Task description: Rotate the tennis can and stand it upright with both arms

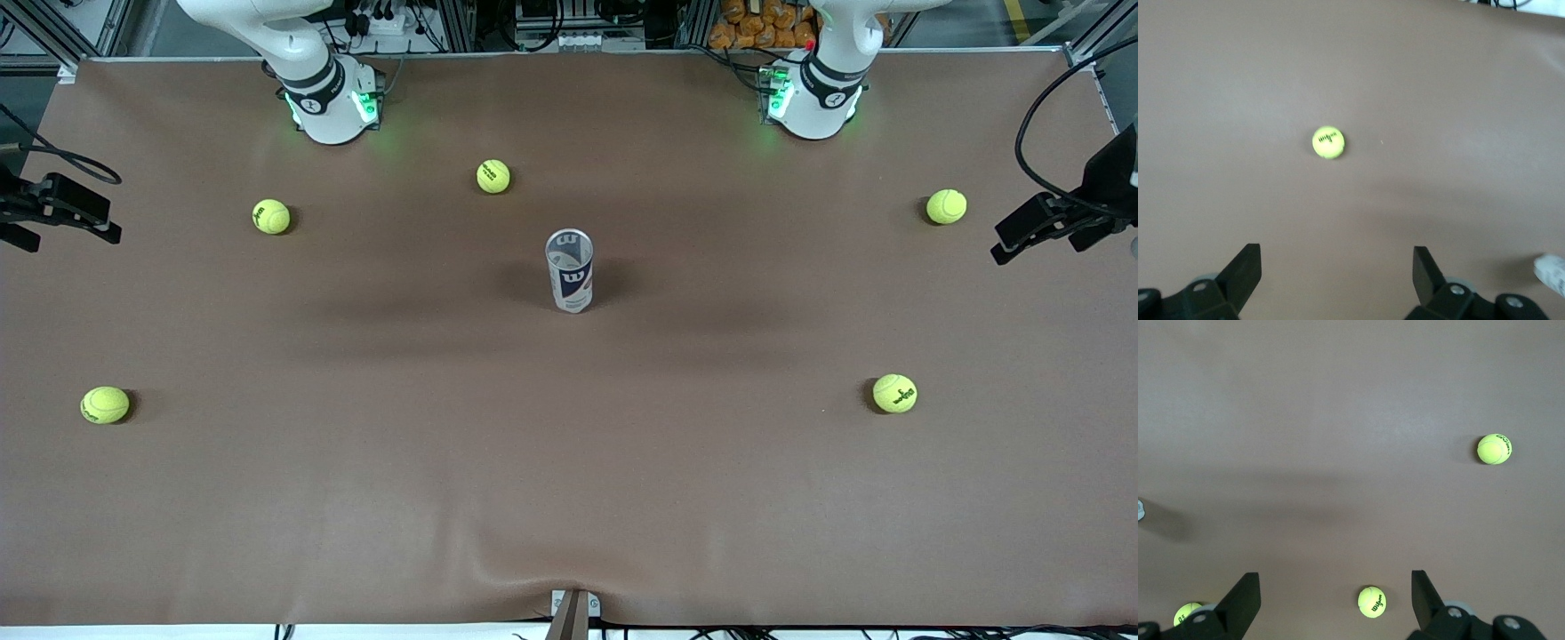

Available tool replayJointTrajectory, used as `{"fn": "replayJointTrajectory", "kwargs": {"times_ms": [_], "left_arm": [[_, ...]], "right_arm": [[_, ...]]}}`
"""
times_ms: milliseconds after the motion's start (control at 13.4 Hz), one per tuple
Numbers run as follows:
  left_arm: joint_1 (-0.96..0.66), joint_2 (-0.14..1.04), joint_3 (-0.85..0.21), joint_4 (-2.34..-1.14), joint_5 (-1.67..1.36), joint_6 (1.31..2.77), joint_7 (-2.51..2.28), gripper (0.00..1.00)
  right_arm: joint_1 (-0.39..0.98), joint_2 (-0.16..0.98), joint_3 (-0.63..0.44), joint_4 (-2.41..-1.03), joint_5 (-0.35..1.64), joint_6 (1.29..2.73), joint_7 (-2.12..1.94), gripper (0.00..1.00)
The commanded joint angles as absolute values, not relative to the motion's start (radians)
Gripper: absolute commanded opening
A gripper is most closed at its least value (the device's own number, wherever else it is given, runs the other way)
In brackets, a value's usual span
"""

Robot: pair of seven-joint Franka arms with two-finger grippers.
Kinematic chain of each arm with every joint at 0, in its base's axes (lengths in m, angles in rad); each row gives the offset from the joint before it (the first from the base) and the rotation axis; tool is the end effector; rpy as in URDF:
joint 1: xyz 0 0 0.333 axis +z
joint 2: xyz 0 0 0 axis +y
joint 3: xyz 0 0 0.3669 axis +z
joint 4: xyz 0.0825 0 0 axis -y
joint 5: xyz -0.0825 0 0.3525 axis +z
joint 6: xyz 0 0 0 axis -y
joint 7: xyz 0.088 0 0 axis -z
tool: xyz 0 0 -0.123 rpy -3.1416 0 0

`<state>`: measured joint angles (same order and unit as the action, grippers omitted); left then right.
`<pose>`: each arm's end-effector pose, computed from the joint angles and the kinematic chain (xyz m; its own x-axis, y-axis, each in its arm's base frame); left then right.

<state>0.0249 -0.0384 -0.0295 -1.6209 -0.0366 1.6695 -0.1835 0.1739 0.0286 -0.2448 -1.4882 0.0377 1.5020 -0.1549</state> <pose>0.5201 -0.0069 0.6663 0.9803 0.1813 0.0789 0.1777 -0.9828 0.0507 0.5256 -0.0300 0.6750 0.9962 0.0864 -0.0090 0.0861 -0.9958 -0.0325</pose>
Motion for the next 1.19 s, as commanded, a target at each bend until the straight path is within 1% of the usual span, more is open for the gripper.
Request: {"fn": "replayJointTrajectory", "kwargs": {"times_ms": [0, 745, 1118], "left_arm": [[0.009, -0.025, 0.003, -1.592, -0.077, 1.631, -0.132, 1.00], [-0.002, -0.021, -0.003, -1.595, -0.029, 1.624, -0.094, 1.00], [-0.052, -0.021, 0.017, -1.600, -0.006, 1.624, -0.089, 1.00]], "right_arm": [[0.169, 0.014, -0.244, -1.496, 0.055, 1.491, -0.166, 1.00], [0.167, 0.012, -0.244, -1.500, 0.052, 1.477, -0.169, 1.00], [0.167, 0.012, -0.244, -1.500, 0.052, 1.476, -0.170, 1.00]]}}
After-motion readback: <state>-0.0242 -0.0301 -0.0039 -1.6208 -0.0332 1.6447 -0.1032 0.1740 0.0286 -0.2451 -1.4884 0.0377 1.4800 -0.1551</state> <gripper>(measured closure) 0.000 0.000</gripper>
